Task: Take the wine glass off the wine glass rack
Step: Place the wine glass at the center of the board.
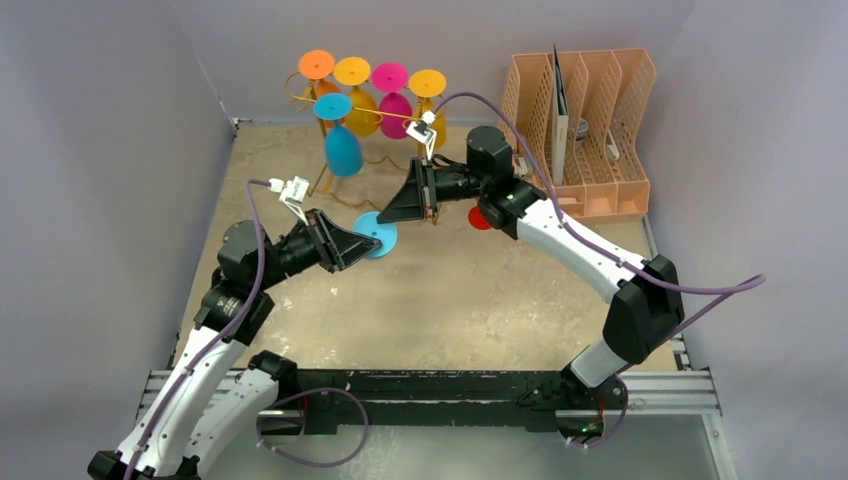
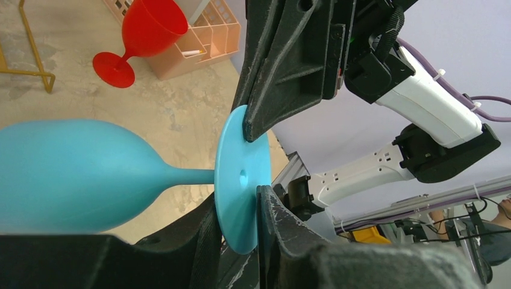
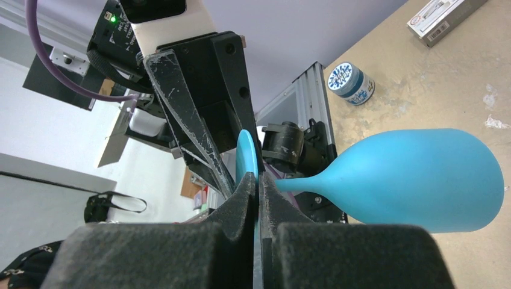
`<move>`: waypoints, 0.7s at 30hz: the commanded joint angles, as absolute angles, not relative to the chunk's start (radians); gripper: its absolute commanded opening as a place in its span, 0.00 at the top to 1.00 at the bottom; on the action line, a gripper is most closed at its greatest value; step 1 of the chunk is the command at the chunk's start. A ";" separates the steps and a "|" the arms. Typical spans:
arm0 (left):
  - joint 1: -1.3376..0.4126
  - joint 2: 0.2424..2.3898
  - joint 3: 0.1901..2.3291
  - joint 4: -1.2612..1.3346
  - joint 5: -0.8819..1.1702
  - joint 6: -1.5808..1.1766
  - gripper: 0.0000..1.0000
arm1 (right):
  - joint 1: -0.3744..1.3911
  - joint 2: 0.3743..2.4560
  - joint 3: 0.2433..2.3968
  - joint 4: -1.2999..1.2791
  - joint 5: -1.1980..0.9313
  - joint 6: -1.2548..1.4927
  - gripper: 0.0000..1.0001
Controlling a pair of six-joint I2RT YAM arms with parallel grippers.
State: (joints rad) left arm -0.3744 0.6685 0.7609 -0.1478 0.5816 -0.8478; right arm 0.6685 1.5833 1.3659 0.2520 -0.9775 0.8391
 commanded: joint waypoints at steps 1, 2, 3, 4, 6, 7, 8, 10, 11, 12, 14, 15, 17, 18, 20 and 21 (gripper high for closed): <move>-0.377 0.666 0.762 -0.097 0.611 -0.854 0.76 | 0.673 1.548 1.357 0.334 -0.959 0.859 1.00; -0.378 0.666 0.762 -0.095 0.614 -0.854 0.76 | 0.673 1.548 1.355 0.336 -0.957 0.860 1.00; -0.377 0.667 0.762 -0.096 0.617 -0.854 0.76 | 0.673 1.548 1.354 0.339 -0.955 0.860 1.00; -0.377 0.667 0.762 -0.096 0.619 -0.853 0.76 | 0.673 1.546 1.353 0.341 -0.951 0.860 1.00; -0.377 0.668 0.762 -0.099 0.623 -0.854 0.77 | 0.673 1.545 1.348 0.343 -0.944 0.861 1.00; -0.377 0.667 0.761 -0.101 0.627 -0.852 0.77 | 0.673 1.544 1.346 0.344 -0.939 0.860 1.00; -0.377 0.667 0.761 -0.103 0.630 -0.851 0.77 | 0.673 1.543 1.345 0.344 -0.935 0.860 1.00; -0.376 0.663 0.760 -0.109 0.629 -0.849 0.80 | 0.674 1.544 1.342 0.345 -0.935 0.859 1.00; -0.377 0.660 0.758 -0.108 0.626 -0.850 0.81 | 0.674 1.545 1.344 0.345 -0.937 0.859 1.00; -0.377 0.657 0.756 -0.111 0.621 -0.849 0.84 | 0.673 1.546 1.344 0.346 -0.939 0.860 1.00; -0.377 0.652 0.756 -0.116 0.615 -0.845 0.89 | 0.673 1.546 1.343 0.345 -0.944 0.859 1.00; -0.377 0.651 0.756 -0.118 0.614 -0.844 0.92 | 0.674 1.545 1.344 0.344 -0.946 0.859 1.00; -0.377 0.650 0.756 -0.116 0.615 -0.838 0.99 | 0.674 1.543 1.344 0.344 -0.950 0.859 0.97; -0.378 0.649 0.756 -0.117 0.615 -0.832 1.00 | 0.673 1.543 1.345 0.344 -0.954 0.858 0.92; -0.377 0.646 0.756 -0.119 0.615 -0.819 1.00 | 0.673 1.541 1.349 0.340 -0.962 0.861 0.78; -0.376 0.644 0.757 -0.122 0.615 -0.808 1.00 | 0.673 1.539 1.351 0.340 -0.968 0.861 0.72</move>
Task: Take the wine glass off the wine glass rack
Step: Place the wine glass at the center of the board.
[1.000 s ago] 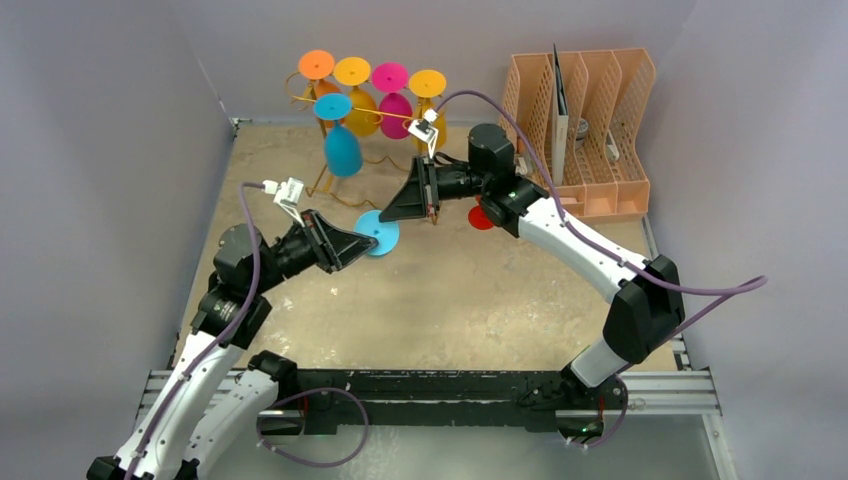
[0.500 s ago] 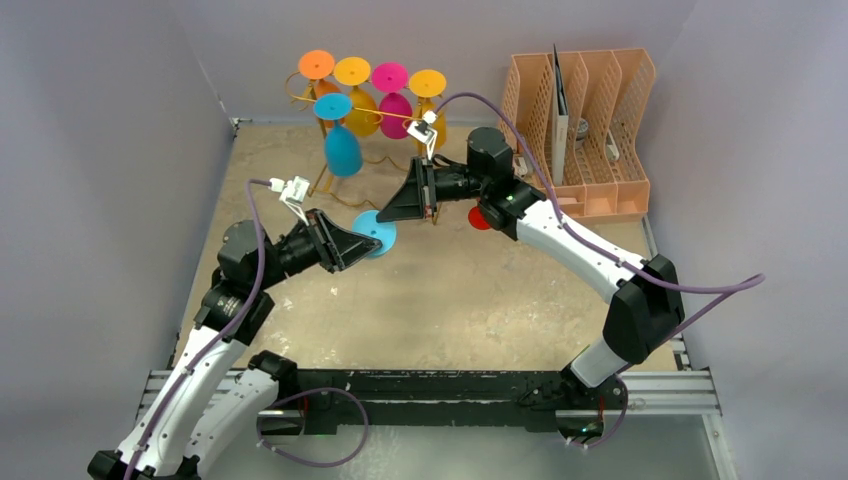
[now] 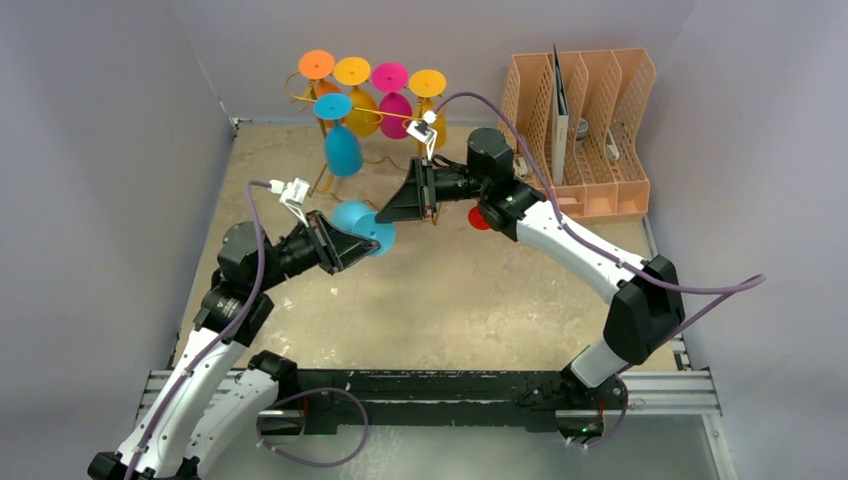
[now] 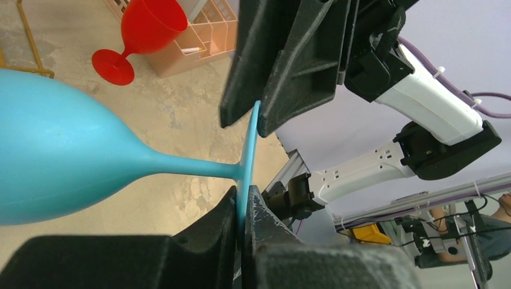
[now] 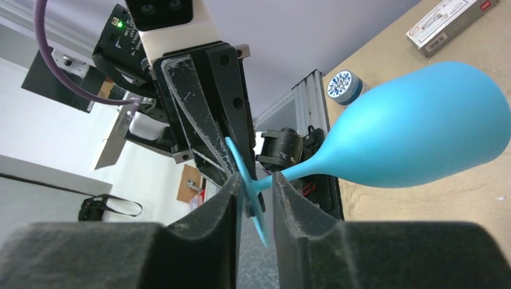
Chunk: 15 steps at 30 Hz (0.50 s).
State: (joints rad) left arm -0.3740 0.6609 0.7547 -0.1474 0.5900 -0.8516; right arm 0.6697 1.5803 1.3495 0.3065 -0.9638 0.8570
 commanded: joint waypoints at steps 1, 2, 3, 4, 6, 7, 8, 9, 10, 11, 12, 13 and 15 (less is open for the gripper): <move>-0.377 0.641 0.758 -0.124 0.615 -0.797 1.00 | 0.673 1.535 1.351 0.338 -0.972 0.863 0.66; -0.377 0.635 0.758 -0.126 0.615 -0.779 1.00 | 0.673 1.531 1.351 0.334 -0.978 0.863 0.60; -0.377 0.630 0.758 -0.128 0.616 -0.762 1.00 | 0.672 1.526 1.349 0.331 -0.984 0.862 0.55; -0.377 0.623 0.756 -0.130 0.618 -0.738 1.00 | 0.671 1.520 1.349 0.327 -0.986 0.861 0.51; -0.378 0.610 0.755 -0.133 0.633 -0.674 1.00 | 0.668 1.505 1.349 0.308 -0.983 0.841 0.44; -0.377 0.601 0.755 -0.139 0.644 -0.633 1.00 | 0.665 1.496 1.351 0.287 -0.979 0.823 0.41; -0.378 0.591 0.756 -0.156 0.653 -0.591 1.00 | 0.664 1.488 1.354 0.262 -0.969 0.804 0.39; -0.378 0.578 0.755 -0.169 0.661 -0.548 1.00 | 0.658 1.478 1.357 0.238 -0.961 0.785 0.36; -0.379 0.570 0.754 -0.181 0.679 -0.502 1.00 | 0.654 1.467 1.359 0.212 -0.948 0.764 0.34; -0.378 0.562 0.752 -0.197 0.706 -0.449 1.00 | 0.648 1.456 1.358 0.193 -0.932 0.749 0.32; -0.378 0.559 0.750 -0.214 0.739 -0.391 1.00 | 0.639 1.444 1.356 0.176 -0.917 0.739 0.31; -0.378 0.557 0.743 -0.226 0.800 -0.337 1.00 | 0.629 1.433 1.353 0.164 -0.900 0.730 0.30; -0.378 0.560 0.740 -0.266 0.898 -0.228 1.00 | 0.611 1.414 1.349 0.134 -0.862 0.716 0.28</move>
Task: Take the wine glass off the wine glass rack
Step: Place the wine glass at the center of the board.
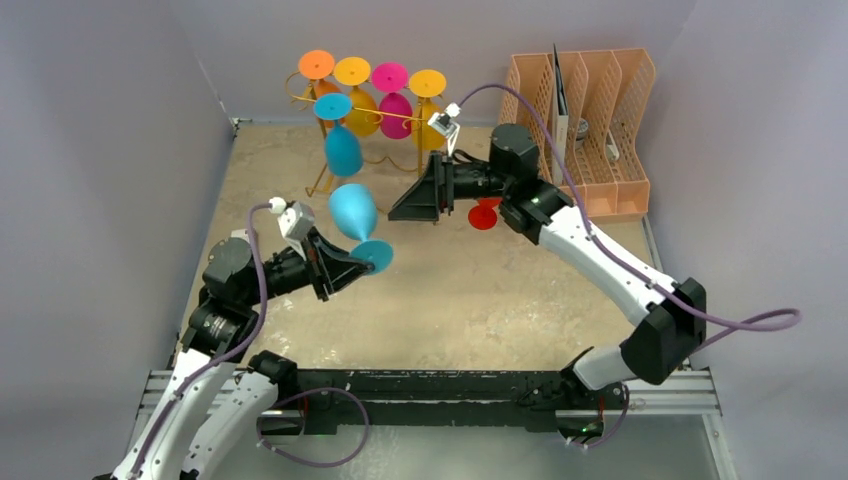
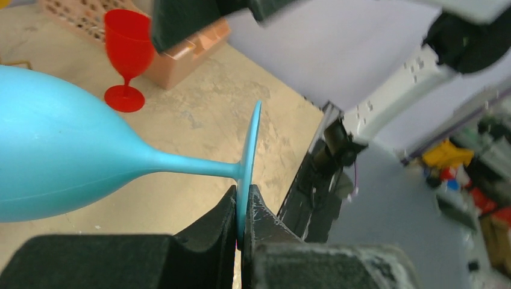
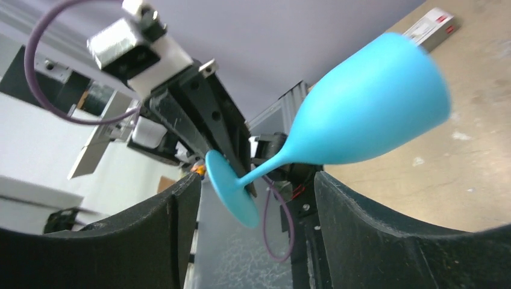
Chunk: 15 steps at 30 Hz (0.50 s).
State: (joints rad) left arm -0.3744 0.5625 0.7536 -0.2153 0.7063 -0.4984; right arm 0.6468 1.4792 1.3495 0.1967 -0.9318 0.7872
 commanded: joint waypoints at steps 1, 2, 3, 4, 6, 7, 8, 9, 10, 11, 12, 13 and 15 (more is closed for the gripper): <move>-0.379 0.565 0.739 -0.290 0.914 -0.200 1.00 | 0.602 1.403 1.353 0.110 -0.841 0.701 0.28; -0.378 0.567 0.739 -0.311 0.927 -0.172 1.00 | 0.597 1.396 1.360 0.068 -0.816 0.679 0.27; -0.379 0.571 0.740 -0.328 0.946 -0.148 1.00 | 0.597 1.391 1.370 0.019 -0.782 0.645 0.27; -0.379 0.577 0.740 -0.340 0.972 -0.120 1.00 | 0.595 1.388 1.386 -0.047 -0.750 0.613 0.25; -0.378 0.589 0.736 -0.353 1.036 -0.042 1.00 | 0.595 1.387 1.415 -0.138 -0.713 0.561 0.22; -0.379 0.592 0.734 -0.360 1.065 -0.008 1.00 | 0.596 1.387 1.425 -0.173 -0.707 0.541 0.21; -0.378 0.595 0.732 -0.375 1.086 0.047 1.00 | 0.596 1.387 1.434 -0.193 -0.707 0.527 0.20; -0.378 0.596 0.732 -0.391 1.094 0.083 1.00 | 0.595 1.387 1.439 -0.208 -0.708 0.519 0.20; -0.378 0.597 0.732 -0.406 1.096 0.114 1.00 | 0.595 1.389 1.448 -0.236 -0.711 0.509 0.19; -0.379 0.595 0.732 -0.425 1.101 0.143 1.00 | 0.594 1.392 1.461 -0.266 -0.714 0.496 0.18; -0.378 0.598 0.734 -0.442 1.118 0.171 1.00 | 0.594 1.399 1.479 -0.296 -0.718 0.486 0.18; -0.378 0.603 0.740 -0.462 1.143 0.205 1.00 | 0.594 1.406 1.496 -0.326 -0.721 0.480 0.18; -0.379 0.637 0.770 -0.542 1.183 0.280 1.00 | 0.591 1.425 1.532 -0.369 -0.740 0.472 0.18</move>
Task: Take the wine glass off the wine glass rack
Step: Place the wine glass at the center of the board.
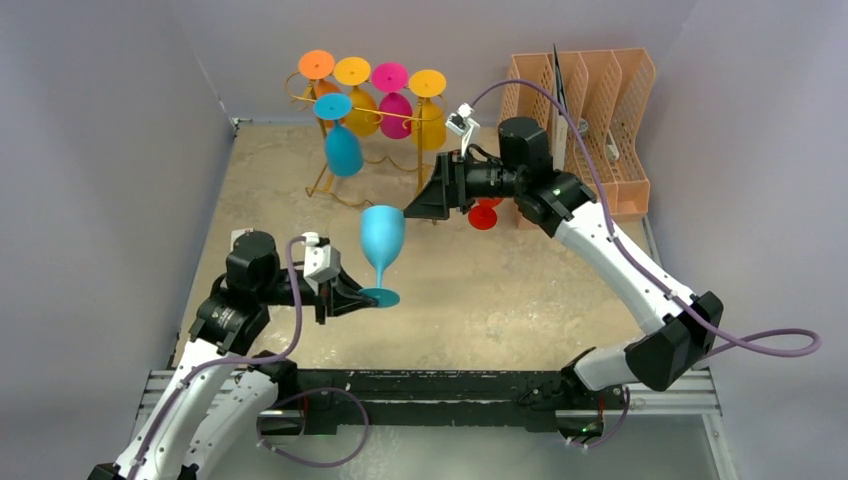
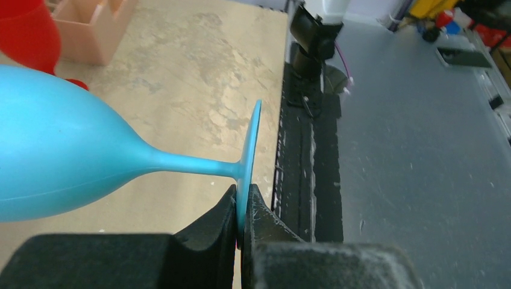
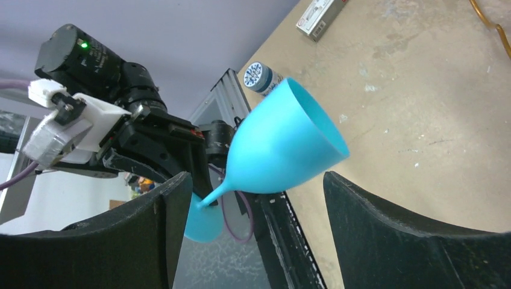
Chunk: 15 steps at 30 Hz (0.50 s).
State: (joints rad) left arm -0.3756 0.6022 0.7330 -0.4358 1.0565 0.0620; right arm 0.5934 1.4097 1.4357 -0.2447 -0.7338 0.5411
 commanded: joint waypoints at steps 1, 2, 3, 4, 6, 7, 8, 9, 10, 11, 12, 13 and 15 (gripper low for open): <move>-0.378 0.653 0.780 -0.584 1.207 0.315 1.00 | 0.591 1.430 1.544 -0.387 -0.747 0.474 0.18; -0.377 0.669 0.795 -0.630 1.225 0.360 1.00 | 0.591 1.440 1.560 -0.408 -0.751 0.478 0.18; -0.378 0.683 0.805 -0.676 1.238 0.405 1.00 | 0.588 1.450 1.575 -0.433 -0.753 0.484 0.18; -0.377 0.694 0.820 -0.722 1.241 0.449 1.00 | 0.584 1.462 1.589 -0.450 -0.760 0.487 0.18; -0.377 0.709 0.835 -0.797 1.242 0.527 1.00 | 0.582 1.483 1.603 -0.459 -0.789 0.500 0.18; -0.377 0.715 0.841 -0.838 1.256 0.589 1.00 | 0.583 1.490 1.603 -0.452 -0.803 0.510 0.18; -0.377 0.718 0.847 -0.868 1.277 0.642 1.00 | 0.582 1.497 1.601 -0.443 -0.819 0.524 0.18; -0.377 0.717 0.850 -0.875 1.289 0.662 1.00 | 0.583 1.503 1.599 -0.433 -0.833 0.535 0.18; -0.378 0.714 0.849 -0.873 1.296 0.668 1.00 | 0.582 1.508 1.596 -0.419 -0.841 0.545 0.18; -0.377 0.710 0.845 -0.867 1.299 0.670 1.00 | 0.582 1.512 1.592 -0.404 -0.844 0.553 0.19; -0.377 0.707 0.841 -0.865 1.305 0.674 1.00 | 0.583 1.516 1.588 -0.391 -0.844 0.560 0.19; -0.378 0.703 0.837 -0.862 1.311 0.679 1.00 | 0.583 1.519 1.584 -0.376 -0.845 0.563 0.20; -0.377 0.698 0.831 -0.850 1.321 0.680 1.00 | 0.583 1.525 1.567 -0.341 -0.861 0.584 0.21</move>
State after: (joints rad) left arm -0.3756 0.7136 0.8005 -0.8379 1.2381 0.5720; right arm 0.5869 1.5311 1.5696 -0.4068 -0.8024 0.5404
